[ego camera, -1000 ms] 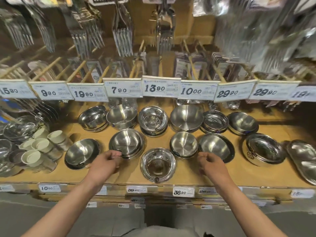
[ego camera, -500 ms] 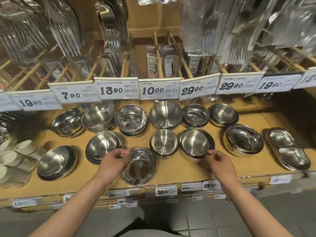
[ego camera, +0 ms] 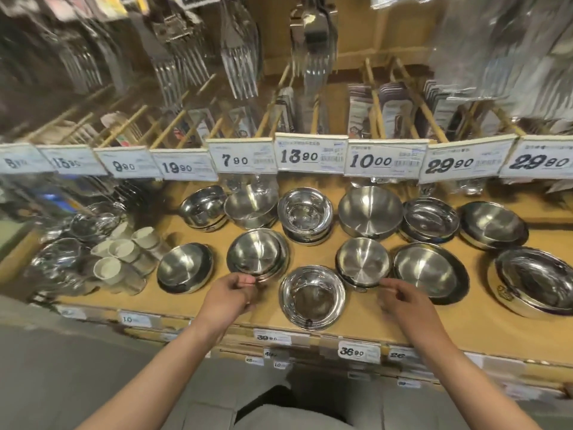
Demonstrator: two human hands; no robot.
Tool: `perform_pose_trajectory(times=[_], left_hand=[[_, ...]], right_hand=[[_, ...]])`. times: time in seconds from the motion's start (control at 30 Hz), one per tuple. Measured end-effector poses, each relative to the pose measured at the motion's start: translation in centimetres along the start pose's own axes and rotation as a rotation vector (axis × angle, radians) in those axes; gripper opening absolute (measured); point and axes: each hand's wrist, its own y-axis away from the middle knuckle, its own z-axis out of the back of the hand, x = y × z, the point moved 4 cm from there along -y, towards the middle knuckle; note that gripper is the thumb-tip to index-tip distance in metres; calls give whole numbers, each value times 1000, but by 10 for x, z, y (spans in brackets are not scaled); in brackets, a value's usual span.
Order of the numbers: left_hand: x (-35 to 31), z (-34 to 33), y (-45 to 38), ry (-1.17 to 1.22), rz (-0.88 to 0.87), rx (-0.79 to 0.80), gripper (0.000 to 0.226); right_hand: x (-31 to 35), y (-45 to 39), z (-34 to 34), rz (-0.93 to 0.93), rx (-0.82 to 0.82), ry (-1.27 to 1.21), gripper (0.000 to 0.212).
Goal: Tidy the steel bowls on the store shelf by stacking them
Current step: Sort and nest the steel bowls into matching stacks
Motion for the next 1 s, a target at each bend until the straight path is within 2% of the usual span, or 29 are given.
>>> perform_pose_trajectory(times=[0.13, 0.37, 0.53, 0.67, 0.73, 0.8, 0.87, 0.93, 1.0], left_hand=[[15, 44, 1, 58, 28, -106, 5], [56, 121, -6, 111, 82, -224, 6], [65, 178, -27, 53, 86, -316, 9], [58, 215, -54, -82, 62, -350, 2], [52, 223, -69, -122, 39, -352, 12], [44, 223, -82, -217, 21, -308, 15], [40, 220, -92, -375, -3, -239, 8], [37, 218, -99, -508, -23, -201, 17], [37, 216, -106, -561, -36, -196, 16]], right_hand=[[23, 4, -29, 39, 56, 16, 20], [53, 7, -90, 78, 153, 36, 15], [66, 9, -155, 41, 120, 91, 15], [77, 13, -204, 28, 106, 148, 18], [81, 12, -220, -5, 86, 133, 17], [81, 11, -230, -29, 60, 123, 16], [78, 13, -238, -53, 38, 109, 13], [73, 17, -245, -88, 28, 34, 13], [67, 22, -248, -112, 6, -4, 15]])
